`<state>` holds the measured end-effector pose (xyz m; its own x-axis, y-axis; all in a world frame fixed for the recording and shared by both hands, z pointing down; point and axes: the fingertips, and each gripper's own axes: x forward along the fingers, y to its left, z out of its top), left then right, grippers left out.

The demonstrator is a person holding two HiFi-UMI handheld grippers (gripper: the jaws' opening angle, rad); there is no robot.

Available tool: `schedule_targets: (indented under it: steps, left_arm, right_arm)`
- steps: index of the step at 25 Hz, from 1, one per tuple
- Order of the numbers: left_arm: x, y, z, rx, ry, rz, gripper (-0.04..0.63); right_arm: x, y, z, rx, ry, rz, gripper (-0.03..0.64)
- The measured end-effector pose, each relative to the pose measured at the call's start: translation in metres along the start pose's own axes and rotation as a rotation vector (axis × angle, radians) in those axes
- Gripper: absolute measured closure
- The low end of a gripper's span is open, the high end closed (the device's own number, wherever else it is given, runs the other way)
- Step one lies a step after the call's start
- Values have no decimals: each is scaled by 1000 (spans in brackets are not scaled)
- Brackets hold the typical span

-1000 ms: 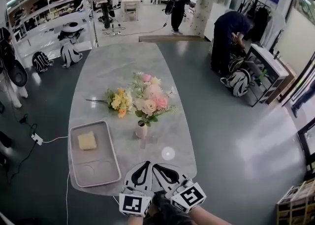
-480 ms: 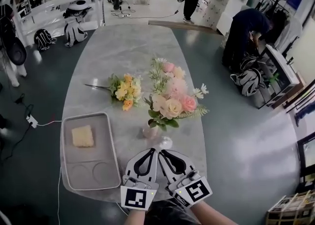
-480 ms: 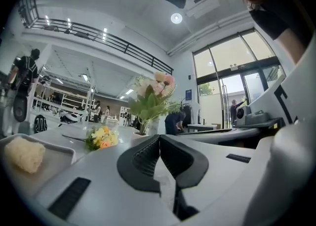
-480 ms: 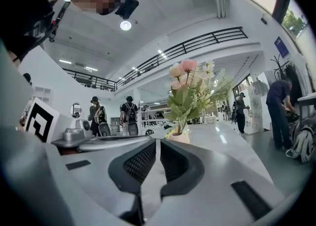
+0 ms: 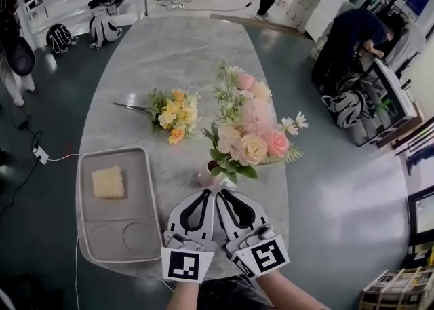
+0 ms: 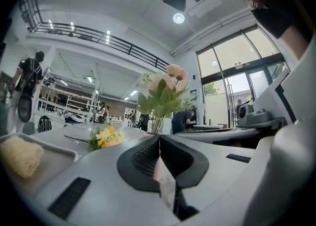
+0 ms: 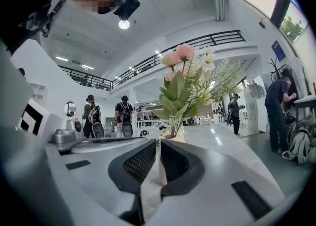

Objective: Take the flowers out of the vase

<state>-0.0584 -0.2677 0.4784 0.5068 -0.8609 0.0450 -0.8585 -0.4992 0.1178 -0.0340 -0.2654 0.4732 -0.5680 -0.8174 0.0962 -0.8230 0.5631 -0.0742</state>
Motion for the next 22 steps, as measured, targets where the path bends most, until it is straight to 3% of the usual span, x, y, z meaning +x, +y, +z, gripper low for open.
schedule_targets:
  steps: [11,15,22]
  left_arm:
    - [8,9,-4,-15,3,11,581]
    - [9,10,-4,-25,-5,14,581]
    - [8,12,-3,-22,-8,31,581]
  right_arm:
    - [15,-28,9,-19,-17,-81,591]
    - [22,-31,13,-11,-29,-70,529]
    - [32,-33,19,20,-42,-61,494]
